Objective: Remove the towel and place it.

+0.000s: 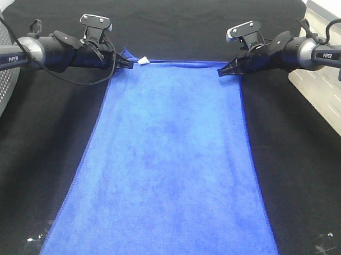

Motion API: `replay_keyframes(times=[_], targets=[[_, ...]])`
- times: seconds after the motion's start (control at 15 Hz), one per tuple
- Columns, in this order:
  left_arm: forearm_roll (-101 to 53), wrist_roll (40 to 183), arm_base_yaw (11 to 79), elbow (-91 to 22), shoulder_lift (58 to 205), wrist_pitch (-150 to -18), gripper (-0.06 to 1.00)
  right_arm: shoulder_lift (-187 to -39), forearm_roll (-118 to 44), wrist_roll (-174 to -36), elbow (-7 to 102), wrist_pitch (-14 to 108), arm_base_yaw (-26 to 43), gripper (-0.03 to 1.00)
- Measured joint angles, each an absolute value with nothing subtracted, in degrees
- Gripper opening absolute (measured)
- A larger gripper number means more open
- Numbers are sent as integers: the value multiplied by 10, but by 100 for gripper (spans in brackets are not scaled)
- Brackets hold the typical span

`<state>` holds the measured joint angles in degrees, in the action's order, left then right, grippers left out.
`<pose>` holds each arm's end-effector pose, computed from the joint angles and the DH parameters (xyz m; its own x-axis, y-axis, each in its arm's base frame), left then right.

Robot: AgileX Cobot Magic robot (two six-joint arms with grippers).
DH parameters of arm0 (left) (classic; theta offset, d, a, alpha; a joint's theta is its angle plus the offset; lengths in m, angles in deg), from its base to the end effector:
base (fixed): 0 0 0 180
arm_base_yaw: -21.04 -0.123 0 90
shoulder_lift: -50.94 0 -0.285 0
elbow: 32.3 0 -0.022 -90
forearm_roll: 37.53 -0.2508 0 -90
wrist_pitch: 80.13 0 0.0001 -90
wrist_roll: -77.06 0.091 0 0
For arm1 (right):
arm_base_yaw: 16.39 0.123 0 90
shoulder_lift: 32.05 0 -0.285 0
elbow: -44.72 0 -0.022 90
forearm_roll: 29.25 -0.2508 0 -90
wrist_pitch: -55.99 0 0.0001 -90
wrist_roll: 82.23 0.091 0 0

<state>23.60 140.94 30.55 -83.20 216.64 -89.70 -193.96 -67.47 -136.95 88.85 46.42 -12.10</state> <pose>0.5811 -0.1109 0.0639 -0.4687 0.1326 -0.8733 0.3142 0.9490 -0.0245 0.5745 0.0525 0.0617 -0.5058 -0.3277 -0.7980 -0.3188 0.9306 -0.1801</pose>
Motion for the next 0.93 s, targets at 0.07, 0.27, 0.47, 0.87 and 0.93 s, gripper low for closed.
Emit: replay_keyframes(times=[0.07, 0.27, 0.47, 0.87, 0.93], targets=[[236, 1409, 306, -832, 2166, -889, 0, -1940, -683, -1370, 889, 464, -121, 1], [236, 1409, 306, -832, 2166, -887, 0, -1940, -713, -1370, 889, 464, -121, 1], [236, 1409, 306, -832, 2166, -880, 8, -1940, -717, -1370, 889, 465, -123, 8], [234, 1409, 299, -832, 2166, -852, 35, -1940, -715, -1371, 889, 476, -131, 44], [234, 1409, 299, -832, 2166, -852, 37, -1940, -715, -1372, 889, 477, -131, 46]])
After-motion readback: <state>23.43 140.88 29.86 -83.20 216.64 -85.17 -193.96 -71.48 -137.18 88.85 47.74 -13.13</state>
